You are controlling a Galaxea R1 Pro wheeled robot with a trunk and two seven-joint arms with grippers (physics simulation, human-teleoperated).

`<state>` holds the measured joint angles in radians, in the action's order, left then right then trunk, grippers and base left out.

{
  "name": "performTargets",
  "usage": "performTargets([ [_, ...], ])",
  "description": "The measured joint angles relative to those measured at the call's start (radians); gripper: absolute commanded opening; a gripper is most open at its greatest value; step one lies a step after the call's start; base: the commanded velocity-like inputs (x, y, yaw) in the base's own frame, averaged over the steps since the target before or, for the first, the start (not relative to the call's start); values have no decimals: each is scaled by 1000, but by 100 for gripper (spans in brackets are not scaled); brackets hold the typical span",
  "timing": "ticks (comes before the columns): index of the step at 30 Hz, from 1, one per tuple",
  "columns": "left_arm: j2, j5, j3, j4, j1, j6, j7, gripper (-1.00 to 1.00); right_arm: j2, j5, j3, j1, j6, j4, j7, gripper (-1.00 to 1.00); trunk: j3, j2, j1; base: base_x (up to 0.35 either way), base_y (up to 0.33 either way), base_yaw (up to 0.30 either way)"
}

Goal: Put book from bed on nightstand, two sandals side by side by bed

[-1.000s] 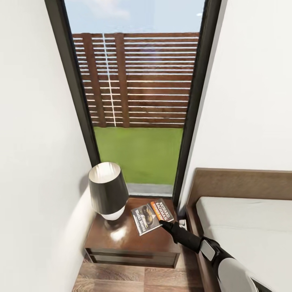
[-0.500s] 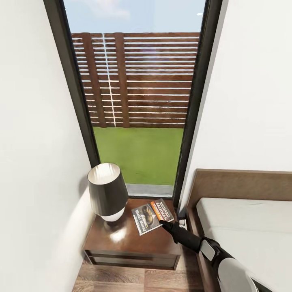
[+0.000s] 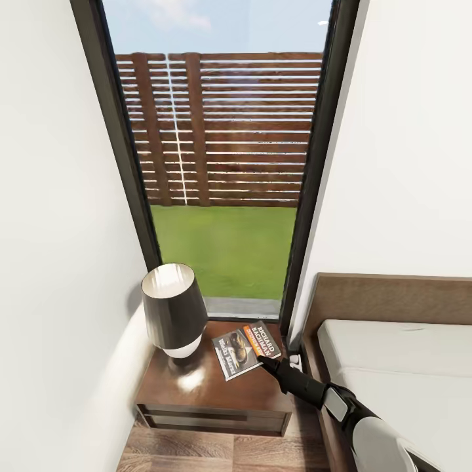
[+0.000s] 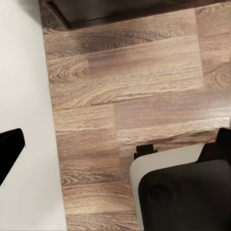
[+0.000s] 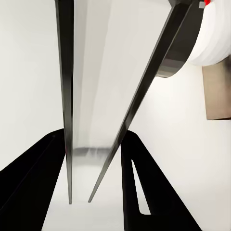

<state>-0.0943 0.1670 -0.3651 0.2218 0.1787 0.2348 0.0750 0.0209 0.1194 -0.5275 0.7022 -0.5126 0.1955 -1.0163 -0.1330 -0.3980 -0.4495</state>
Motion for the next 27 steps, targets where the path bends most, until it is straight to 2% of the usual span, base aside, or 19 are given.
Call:
performTargets([
  [19,-1,3,7,0,89,-6,6,100,-10,1,-6,-1,1,-1,0,-100,0,0,0,0,0,0],
  [23,1,1,8,-3,123,-9,13,100,-12,1,-20,-1,2,-1,-1,-100,0,0,0,0,0,0],
  [27,4,1,4,-4,133,-8,16,100,-12,1,-26,-1,1,-1,-1,-100,0,0,0,0,0,0],
])
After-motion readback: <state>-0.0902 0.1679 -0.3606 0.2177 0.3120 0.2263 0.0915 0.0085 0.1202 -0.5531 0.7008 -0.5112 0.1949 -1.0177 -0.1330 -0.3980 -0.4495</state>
